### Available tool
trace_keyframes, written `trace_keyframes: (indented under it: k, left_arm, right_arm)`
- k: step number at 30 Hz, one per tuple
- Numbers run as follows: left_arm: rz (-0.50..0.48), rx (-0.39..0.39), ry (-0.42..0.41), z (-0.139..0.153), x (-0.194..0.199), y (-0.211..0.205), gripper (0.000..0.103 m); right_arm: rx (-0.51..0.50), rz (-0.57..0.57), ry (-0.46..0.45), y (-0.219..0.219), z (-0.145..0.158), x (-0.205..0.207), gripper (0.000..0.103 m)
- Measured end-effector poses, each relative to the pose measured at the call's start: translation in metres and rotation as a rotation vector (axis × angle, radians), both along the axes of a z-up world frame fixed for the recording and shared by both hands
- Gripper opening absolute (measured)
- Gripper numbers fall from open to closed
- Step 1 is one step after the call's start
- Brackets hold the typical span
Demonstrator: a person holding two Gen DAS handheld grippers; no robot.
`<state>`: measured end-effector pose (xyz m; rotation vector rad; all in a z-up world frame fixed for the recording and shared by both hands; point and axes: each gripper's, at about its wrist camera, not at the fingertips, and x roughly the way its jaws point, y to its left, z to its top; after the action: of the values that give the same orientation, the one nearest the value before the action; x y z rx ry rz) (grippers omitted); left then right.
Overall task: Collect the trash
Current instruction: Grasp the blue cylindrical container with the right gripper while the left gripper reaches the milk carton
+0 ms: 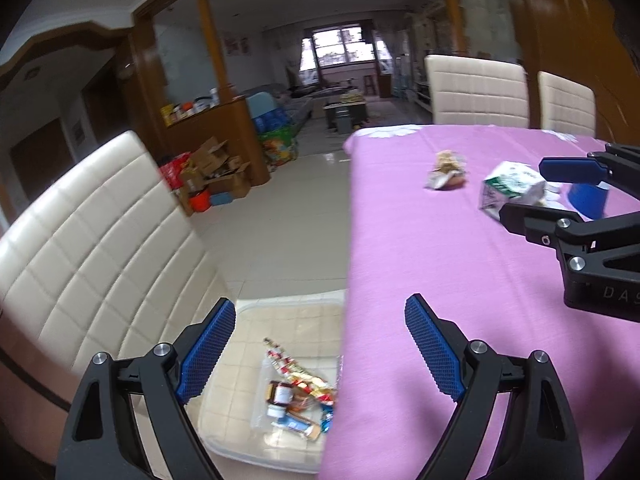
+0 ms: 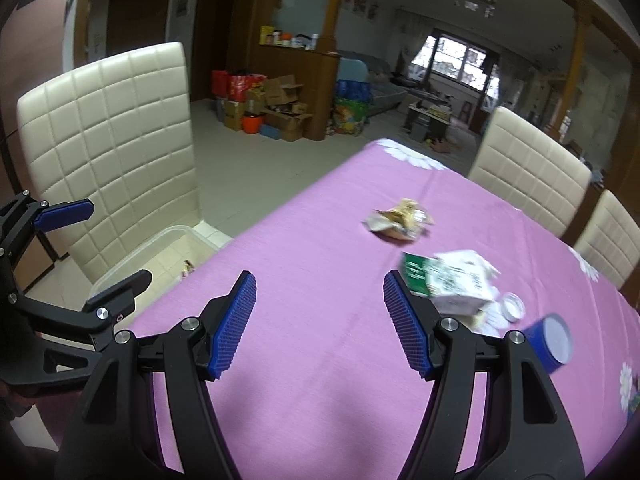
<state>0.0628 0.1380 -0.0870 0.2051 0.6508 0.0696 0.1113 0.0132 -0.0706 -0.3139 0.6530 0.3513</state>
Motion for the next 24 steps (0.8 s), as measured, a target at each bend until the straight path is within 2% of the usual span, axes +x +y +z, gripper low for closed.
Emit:
trace_keyframes:
  k: [2, 5, 8, 15, 18, 24]
  left_arm:
    - [-0.036, -0.003, -0.004, 0.003, 0.003, -0.015, 0.085]
    - [-0.099, -0.022, 0.003, 0.008, 0.011, -0.039, 0.085]
    - [-0.154, -0.024, 0.006, 0.011, 0.021, -0.064, 0.085]
    - [-0.293, -0.073, 0.051, 0.012, 0.057, -0.111, 0.085]
    - [-0.351, -0.079, 0.075, 0.008, 0.081, -0.129, 0.090]
    - [-0.452, -0.064, 0.123, -0.011, 0.131, -0.155, 0.091]
  right_arm:
    - [0.004, -0.028, -0.004, -0.015, 0.001, 0.000, 0.068]
    - [0.019, -0.096, -0.012, -0.049, 0.002, 0.001, 0.078]
    - [0.021, -0.164, -0.018, -0.081, 0.002, 0.002, 0.078]
    - [0.045, -0.323, 0.003, -0.157, -0.005, 0.017, 0.091]
    - [0.054, -0.381, 0.014, -0.186, -0.011, 0.027, 0.094]
    - [0.043, -0.436, 0.072, -0.219, -0.031, 0.052, 0.095]
